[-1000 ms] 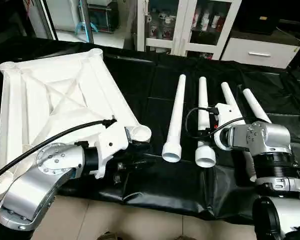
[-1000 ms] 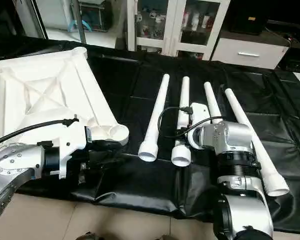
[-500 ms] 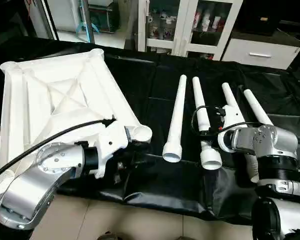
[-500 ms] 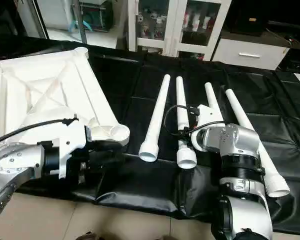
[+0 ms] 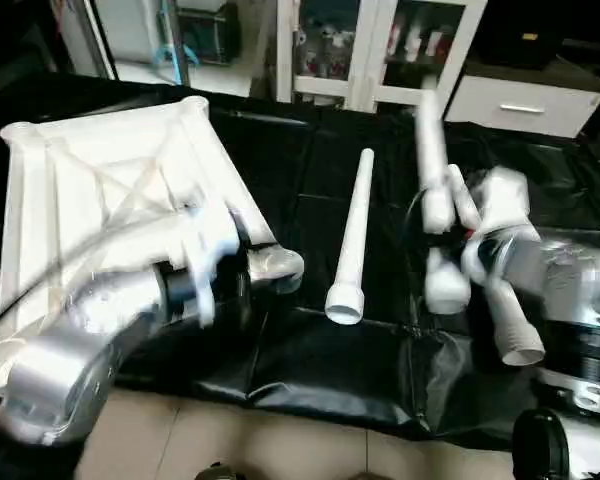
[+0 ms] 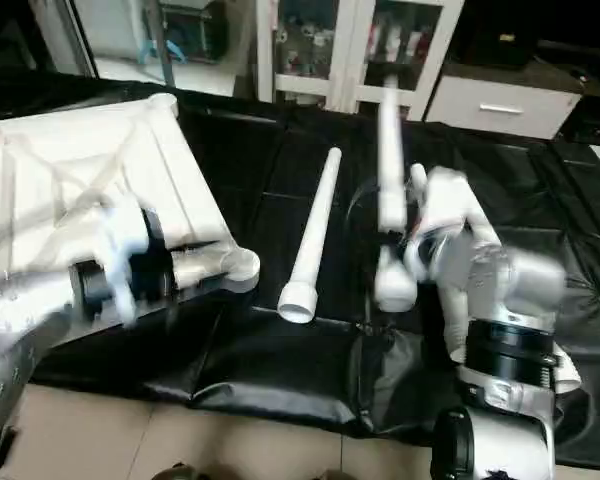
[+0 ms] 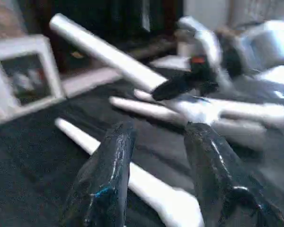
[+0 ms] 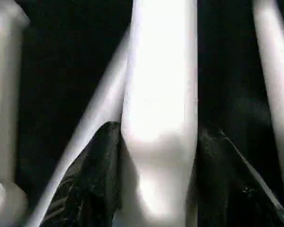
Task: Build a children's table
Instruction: Pick table leg
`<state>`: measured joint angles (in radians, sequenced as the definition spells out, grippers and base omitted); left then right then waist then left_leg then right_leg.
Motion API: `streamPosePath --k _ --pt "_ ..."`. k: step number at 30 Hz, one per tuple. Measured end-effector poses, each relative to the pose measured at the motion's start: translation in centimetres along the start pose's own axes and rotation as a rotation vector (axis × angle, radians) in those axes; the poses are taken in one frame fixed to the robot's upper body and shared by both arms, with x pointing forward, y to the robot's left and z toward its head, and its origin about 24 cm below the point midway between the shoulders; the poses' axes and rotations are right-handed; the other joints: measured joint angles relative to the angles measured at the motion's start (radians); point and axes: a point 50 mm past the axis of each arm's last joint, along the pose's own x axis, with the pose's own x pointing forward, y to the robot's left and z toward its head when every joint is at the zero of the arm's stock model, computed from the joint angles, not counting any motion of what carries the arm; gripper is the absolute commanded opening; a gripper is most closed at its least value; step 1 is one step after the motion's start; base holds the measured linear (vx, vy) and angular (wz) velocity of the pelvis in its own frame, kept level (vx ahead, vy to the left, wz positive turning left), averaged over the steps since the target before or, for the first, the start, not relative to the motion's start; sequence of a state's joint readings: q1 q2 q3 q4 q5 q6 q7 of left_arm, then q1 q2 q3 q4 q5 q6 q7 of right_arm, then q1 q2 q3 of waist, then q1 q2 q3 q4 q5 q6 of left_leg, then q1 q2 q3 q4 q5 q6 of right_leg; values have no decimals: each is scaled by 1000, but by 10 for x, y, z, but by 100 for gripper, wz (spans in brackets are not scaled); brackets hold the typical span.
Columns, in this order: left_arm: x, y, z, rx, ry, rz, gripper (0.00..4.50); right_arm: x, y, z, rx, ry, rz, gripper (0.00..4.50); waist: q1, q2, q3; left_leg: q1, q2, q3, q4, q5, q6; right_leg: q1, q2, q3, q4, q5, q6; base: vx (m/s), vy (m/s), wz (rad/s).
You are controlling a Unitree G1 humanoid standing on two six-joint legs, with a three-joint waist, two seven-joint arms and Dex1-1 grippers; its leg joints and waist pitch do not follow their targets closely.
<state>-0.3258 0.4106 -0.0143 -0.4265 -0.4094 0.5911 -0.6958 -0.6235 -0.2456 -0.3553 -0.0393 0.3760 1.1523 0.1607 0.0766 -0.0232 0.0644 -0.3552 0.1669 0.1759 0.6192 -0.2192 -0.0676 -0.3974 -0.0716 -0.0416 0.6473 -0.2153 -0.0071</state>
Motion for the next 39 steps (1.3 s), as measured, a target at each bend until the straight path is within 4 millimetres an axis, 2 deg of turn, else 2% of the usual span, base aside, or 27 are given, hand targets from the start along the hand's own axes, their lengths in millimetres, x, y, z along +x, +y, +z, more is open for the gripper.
streamPosePath --k 2,6,11,16,26,31,39 --pt "4 7 2 -24 -29 62 203 -6 9 10 -23 -79 63 186 1 0 0 -1 0 0 0 0 0 -1 0 0 0 0 0 0 0 0" --pt "18 13 12 -92 -112 134 203 -20 42 22 -98 -190 303 186 4 0 0 -1 0 0 0 0 0 -1 0 0 -1 0 0 0 0 0" --pt "34 21 28 -180 -203 172 203 -22 63 0 -37 -147 551 185 13 0 0 -3 0 0 0 1 4 -1 0 0 -1 1 0 0 0 0" --pt "49 25 43 -327 -283 139 203 -32 75 -6 16 -137 792 185 16 -2 0 -3 -1 0 0 2 7 -1 -1 -1 -1 2 0 0 0 0" --pt "52 23 34 -519 -238 87 203 -39 70 -10 -7 -119 842 185 15 -8 2 -4 0 0 0 7 14 -1 -1 -1 -1 3 0 0 0 0" --pt "52 20 38 -619 -283 24 203 -42 70 -8 -12 -124 867 185 15 -9 2 -5 -1 0 0 7 14 -2 -1 -2 -2 3 0 0 0 0" --pt "52 17 42 -664 -305 -28 203 -43 74 -8 -80 -123 861 185 15 -9 2 -9 0 -1 0 7 15 -3 -2 -2 -2 3 0 0 0 0"
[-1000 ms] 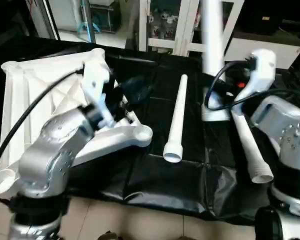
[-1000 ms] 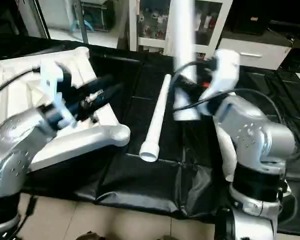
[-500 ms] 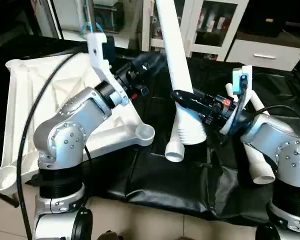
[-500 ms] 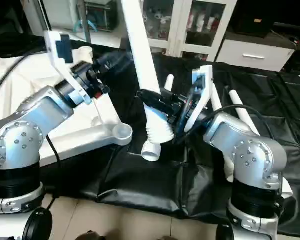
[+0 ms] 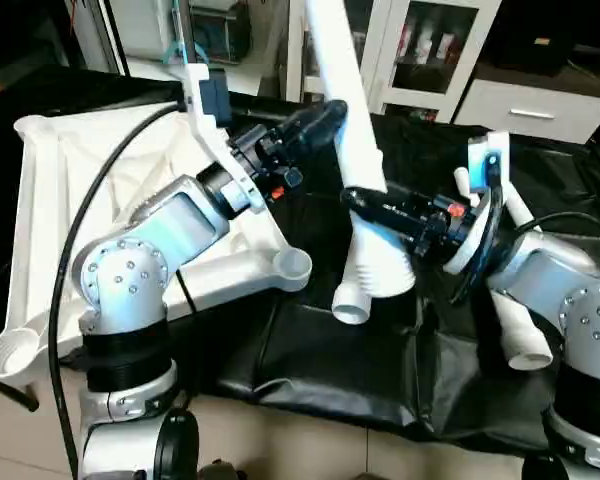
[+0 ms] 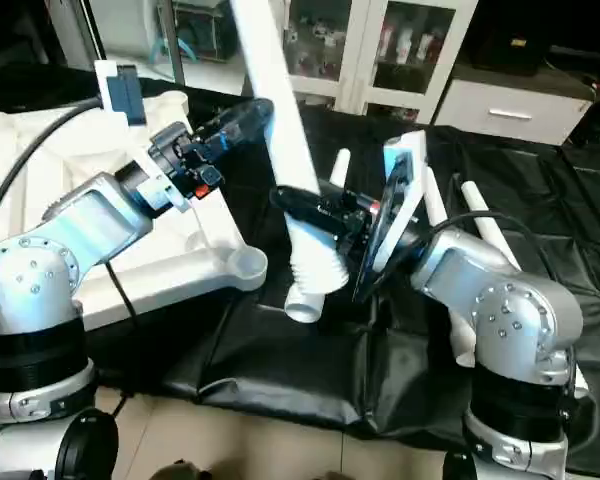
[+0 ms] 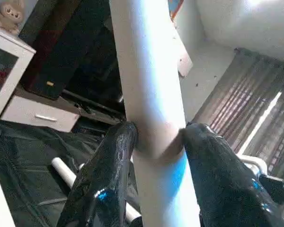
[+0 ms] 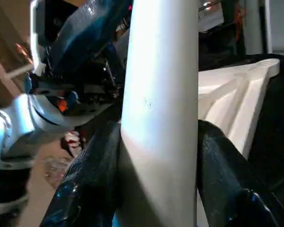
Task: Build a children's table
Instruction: Pick table leg
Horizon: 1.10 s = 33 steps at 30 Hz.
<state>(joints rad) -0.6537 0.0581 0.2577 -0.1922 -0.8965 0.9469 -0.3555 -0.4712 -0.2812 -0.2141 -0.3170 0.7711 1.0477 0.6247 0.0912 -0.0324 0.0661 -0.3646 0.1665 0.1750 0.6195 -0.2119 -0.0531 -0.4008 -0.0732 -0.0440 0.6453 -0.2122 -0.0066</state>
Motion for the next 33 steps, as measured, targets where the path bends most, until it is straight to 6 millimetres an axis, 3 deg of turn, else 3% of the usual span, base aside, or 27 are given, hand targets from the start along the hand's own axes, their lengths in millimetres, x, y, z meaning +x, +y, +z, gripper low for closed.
streamPosePath --k 7,23,24,33 --pt "-1 3 0 36 21 39 203 5 -2 -1 -126 38 -78 185 -1 0 0 0 0 0 0 0 0 -1 0 0 0 0 1 0 0 0" --pt "7 18 3 11 -71 169 203 23 -4 -3 -722 143 -341 184 -4 0 0 -1 0 -1 1 0 -1 -2 0 0 0 2 2 0 0 0" --pt "8 20 5 -5 -102 189 231 27 -2 -4 -719 126 -353 184 -4 0 0 -1 0 -1 1 0 -1 -2 0 0 0 2 2 0 0 0" --pt "10 19 17 15 -172 202 281 44 12 -17 -774 113 -272 184 -2 0 0 -2 0 -1 1 0 -1 -2 0 0 -1 3 2 0 0 0"
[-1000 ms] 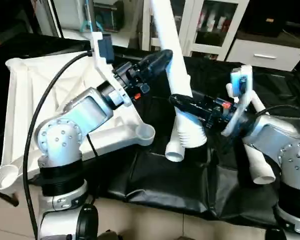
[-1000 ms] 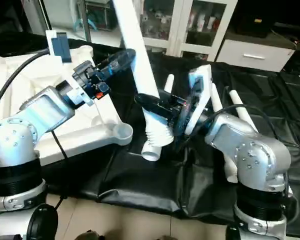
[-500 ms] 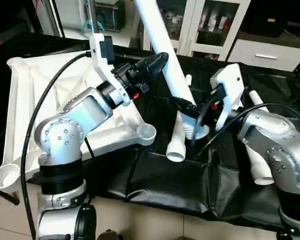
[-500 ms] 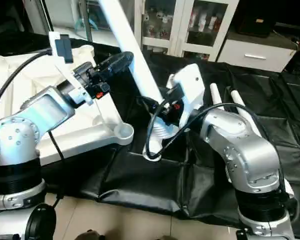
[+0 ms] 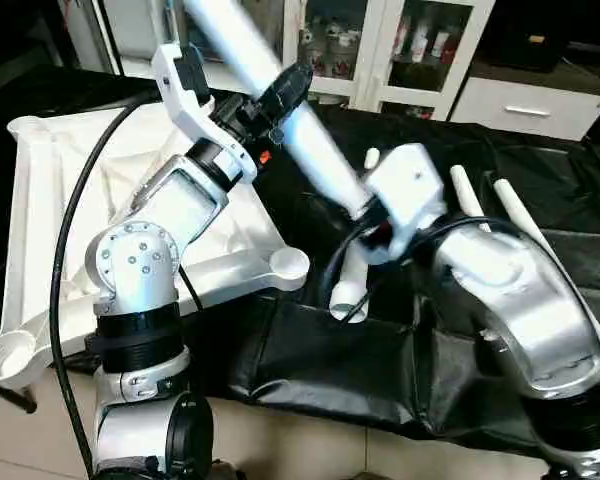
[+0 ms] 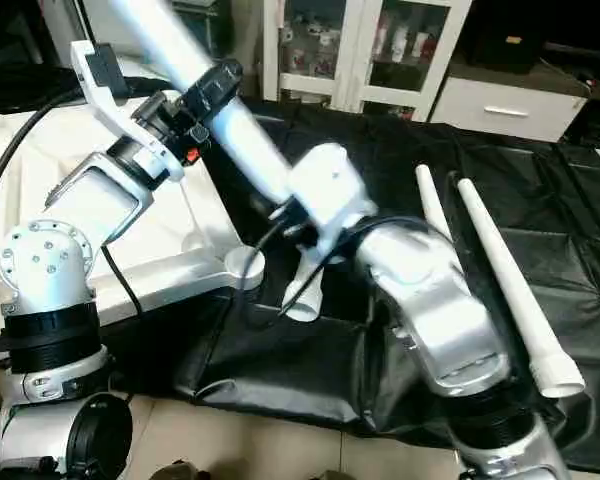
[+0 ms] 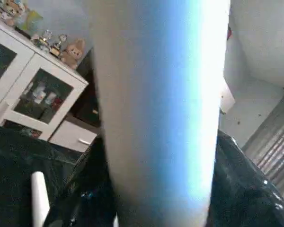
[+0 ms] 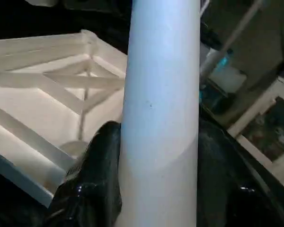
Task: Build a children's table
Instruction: Pick table leg
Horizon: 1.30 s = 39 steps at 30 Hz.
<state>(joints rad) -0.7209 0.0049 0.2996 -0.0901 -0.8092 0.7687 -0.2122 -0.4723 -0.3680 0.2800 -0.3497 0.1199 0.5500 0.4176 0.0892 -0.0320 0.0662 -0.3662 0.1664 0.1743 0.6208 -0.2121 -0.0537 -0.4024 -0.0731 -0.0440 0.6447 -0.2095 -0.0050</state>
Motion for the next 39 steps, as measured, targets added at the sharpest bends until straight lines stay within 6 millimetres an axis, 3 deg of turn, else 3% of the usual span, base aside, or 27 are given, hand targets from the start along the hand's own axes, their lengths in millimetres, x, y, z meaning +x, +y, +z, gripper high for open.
streamPosePath --k 8,15,22,23,27,28,31,39 --pt "1 -1 -1 -9 -2 -3 352 7 -2 6 -100 -17 -67 184 -3 0 0 0 0 0 1 1 -2 0 0 0 0 3 0 0 0 0" --pt "1 -1 -1 -13 -4 8 355 9 -14 10 -349 5 -199 184 -2 0 0 0 0 0 1 2 -5 0 0 0 0 5 0 0 0 0" --pt "1 -1 -2 -38 -13 27 355 11 -13 7 -466 18 -230 184 -4 1 0 0 0 0 1 2 -4 0 0 1 0 5 0 0 0 0" --pt "1 0 -1 -40 -16 31 327 11 -13 8 -474 17 -233 184 -5 1 0 0 0 0 1 2 -4 0 0 0 0 5 0 0 0 0" --pt "1 2 -2 -65 -20 47 314 11 -16 6 -504 29 -256 184 -5 1 0 0 0 0 1 2 -4 0 0 1 0 5 0 0 0 0" --pt "1 2 -2 -68 -22 47 284 11 -16 5 -507 32 -258 184 -5 1 0 0 0 0 1 2 -4 0 0 1 0 5 0 0 0 0" --pt "1 1 -3 -80 -25 52 277 12 -16 4 -513 31 -264 184 -6 1 0 0 0 0 1 2 -4 0 0 1 0 5 0 0 0 0" --pt "1 2 -1 -98 -44 62 206 13 -15 6 -526 18 -270 184 -6 1 0 0 0 0 1 2 -3 0 0 1 0 5 0 0 0 0"
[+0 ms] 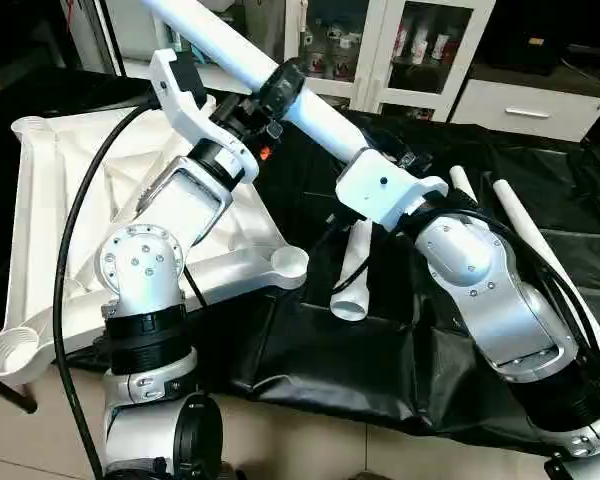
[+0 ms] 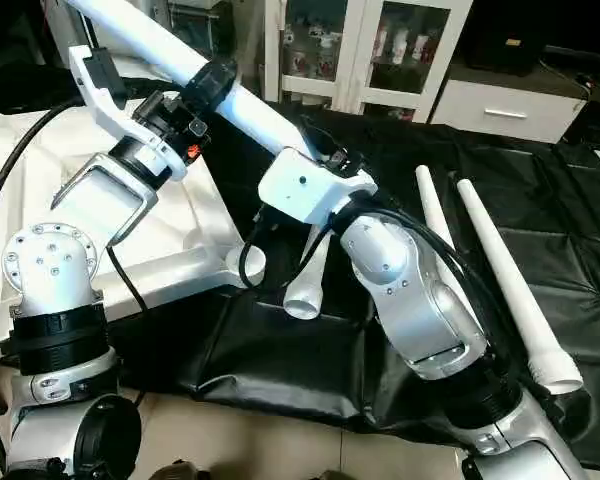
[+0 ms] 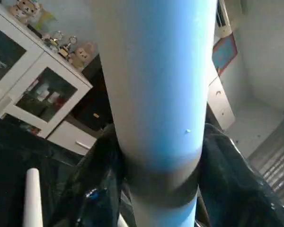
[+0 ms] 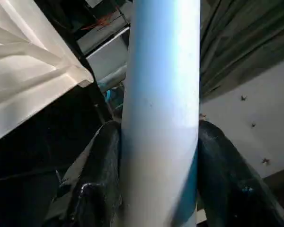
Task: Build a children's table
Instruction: Pick table leg
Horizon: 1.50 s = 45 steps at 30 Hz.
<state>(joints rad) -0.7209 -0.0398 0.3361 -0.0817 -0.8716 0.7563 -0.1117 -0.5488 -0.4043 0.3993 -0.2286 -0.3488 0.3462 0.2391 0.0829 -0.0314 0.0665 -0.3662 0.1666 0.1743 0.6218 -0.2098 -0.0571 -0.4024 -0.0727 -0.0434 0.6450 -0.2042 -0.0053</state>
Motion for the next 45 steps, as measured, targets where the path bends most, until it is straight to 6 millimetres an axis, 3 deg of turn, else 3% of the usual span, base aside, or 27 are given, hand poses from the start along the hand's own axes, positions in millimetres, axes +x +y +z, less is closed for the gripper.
streamPosePath --k 5,23,24,29,30,34,45 --pt "0 -1 0 -16 -4 -3 185 1 1 0 7 1 -2 184 0 0 0 0 0 0 0 0 0 0 0 0 0 0 0 0 0 0" --pt "-1 0 3 -18 -27 -3 181 6 3 2 33 -12 -7 184 0 0 0 0 0 0 0 0 0 0 0 0 0 0 0 0 0 0" --pt "-1 0 5 -8 -34 -2 180 7 4 4 81 -24 7 254 -1 0 0 0 0 0 0 0 0 0 0 0 0 0 0 0 0 0" --pt "-2 1 7 11 -43 -2 180 8 7 8 187 -58 45 273 -1 0 0 0 0 0 0 0 1 0 0 0 0 0 0 0 0 0" --pt "-2 1 8 19 -46 -2 179 7 7 8 208 -64 56 300 1 0 0 0 0 0 0 0 1 0 0 0 0 0 0 0 0 0" --pt "-2 3 10 33 -59 6 179 5 9 10 257 -85 78 323 1 0 0 0 0 0 1 0 1 0 0 0 0 0 0 0 0 0" --pt "-5 7 16 174 10 -49 179 -21 2 0 636 -107 300 428 6 0 0 0 0 0 1 0 1 0 0 0 0 1 -1 0 0 0"
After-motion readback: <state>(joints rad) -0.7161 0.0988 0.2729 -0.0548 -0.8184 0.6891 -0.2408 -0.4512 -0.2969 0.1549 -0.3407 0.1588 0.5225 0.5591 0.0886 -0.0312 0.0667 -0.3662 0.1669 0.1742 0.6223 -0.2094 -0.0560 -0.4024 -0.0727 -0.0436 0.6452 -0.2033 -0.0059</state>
